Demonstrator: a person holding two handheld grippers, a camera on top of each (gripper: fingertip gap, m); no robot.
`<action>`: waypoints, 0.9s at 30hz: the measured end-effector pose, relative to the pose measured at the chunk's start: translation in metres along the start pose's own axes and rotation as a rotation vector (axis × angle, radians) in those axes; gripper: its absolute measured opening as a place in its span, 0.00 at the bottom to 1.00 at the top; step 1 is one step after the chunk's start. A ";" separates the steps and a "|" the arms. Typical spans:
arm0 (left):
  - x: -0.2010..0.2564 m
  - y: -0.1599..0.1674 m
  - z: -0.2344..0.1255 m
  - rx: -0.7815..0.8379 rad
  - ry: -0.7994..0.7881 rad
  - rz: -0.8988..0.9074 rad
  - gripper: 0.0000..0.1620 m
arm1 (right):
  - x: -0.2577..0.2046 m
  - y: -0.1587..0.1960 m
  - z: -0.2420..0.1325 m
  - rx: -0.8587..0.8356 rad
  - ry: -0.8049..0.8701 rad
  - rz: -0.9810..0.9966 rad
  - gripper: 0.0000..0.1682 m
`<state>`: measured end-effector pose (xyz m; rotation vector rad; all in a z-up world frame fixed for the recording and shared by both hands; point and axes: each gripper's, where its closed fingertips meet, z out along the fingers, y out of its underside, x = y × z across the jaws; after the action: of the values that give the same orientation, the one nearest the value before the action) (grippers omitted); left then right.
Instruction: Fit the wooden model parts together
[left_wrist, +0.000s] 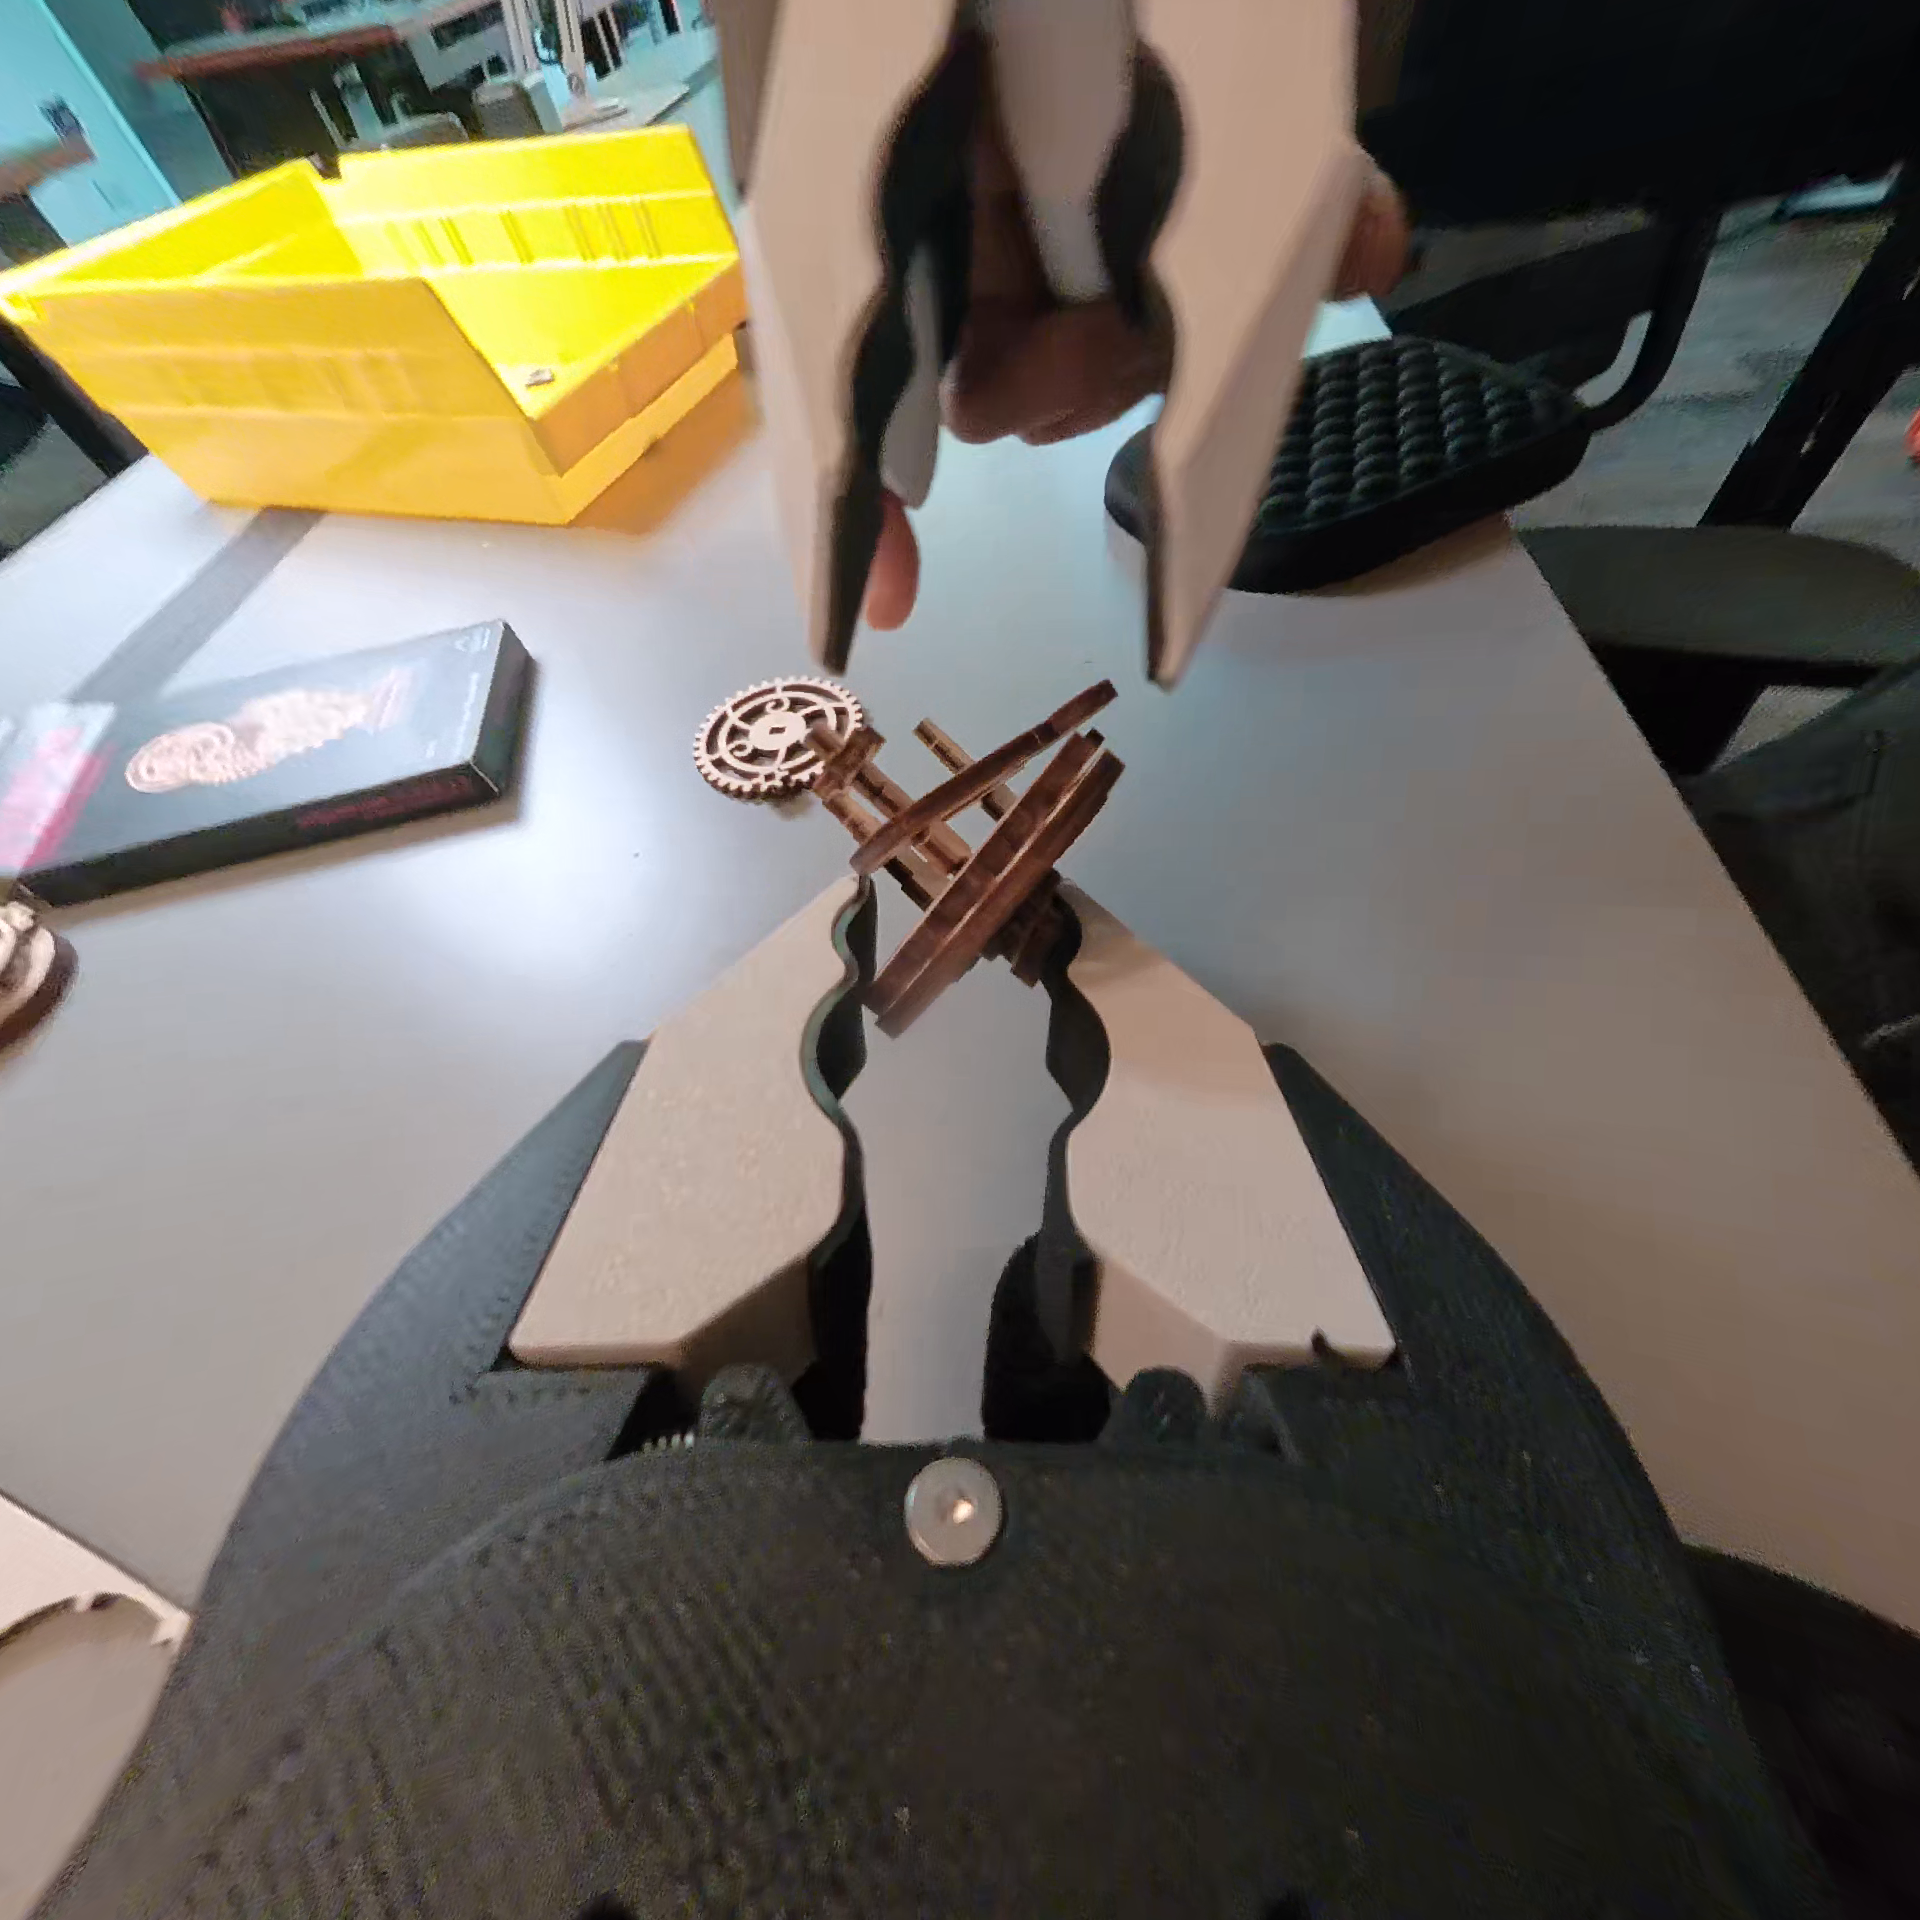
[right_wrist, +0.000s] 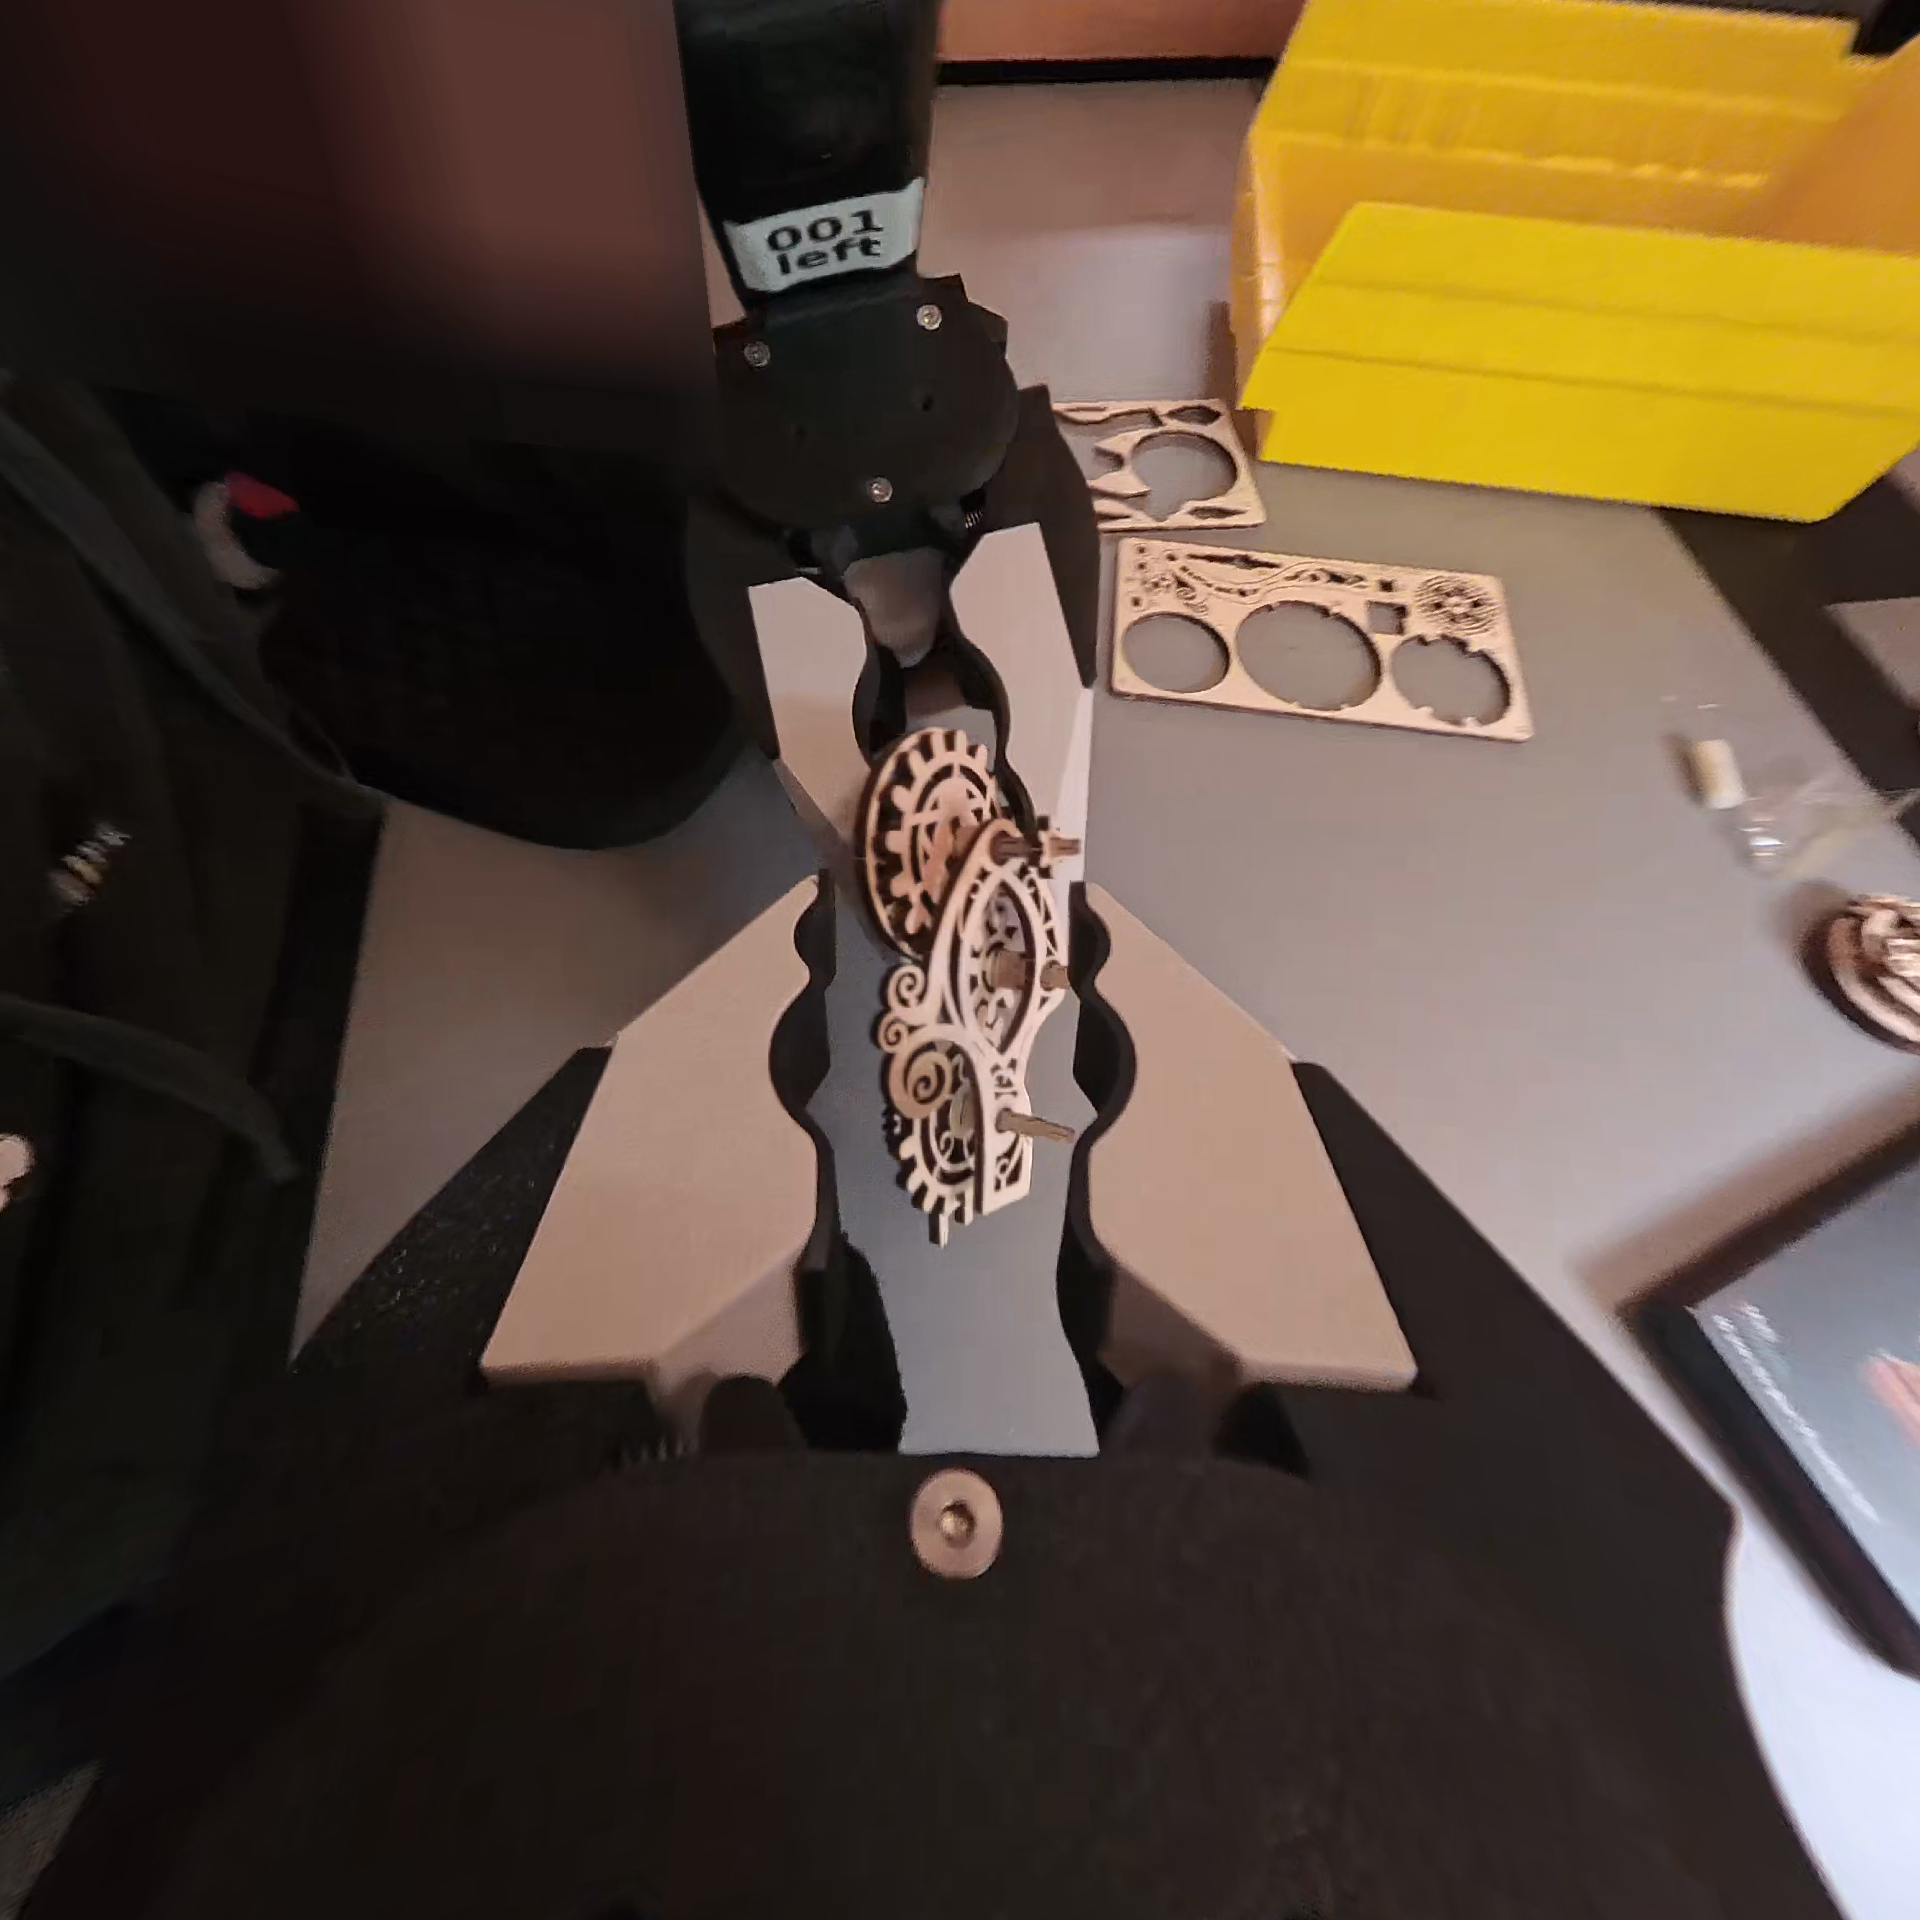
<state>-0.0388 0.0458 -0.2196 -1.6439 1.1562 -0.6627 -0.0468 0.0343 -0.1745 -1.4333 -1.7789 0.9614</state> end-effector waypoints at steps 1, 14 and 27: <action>-0.001 -0.001 0.000 0.003 0.006 -0.037 0.18 | 0.000 -0.001 0.001 -0.001 0.047 -0.017 0.25; -0.001 0.003 0.002 -0.032 0.035 -0.178 0.18 | 0.011 0.005 0.018 -0.011 0.164 -0.013 0.21; 0.001 -0.015 -0.009 0.122 0.111 -0.170 0.21 | 0.010 -0.004 0.004 0.197 0.014 0.171 0.19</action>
<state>-0.0403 0.0424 -0.2025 -1.6291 1.0401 -0.9253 -0.0541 0.0434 -0.1732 -1.4782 -1.5225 1.1773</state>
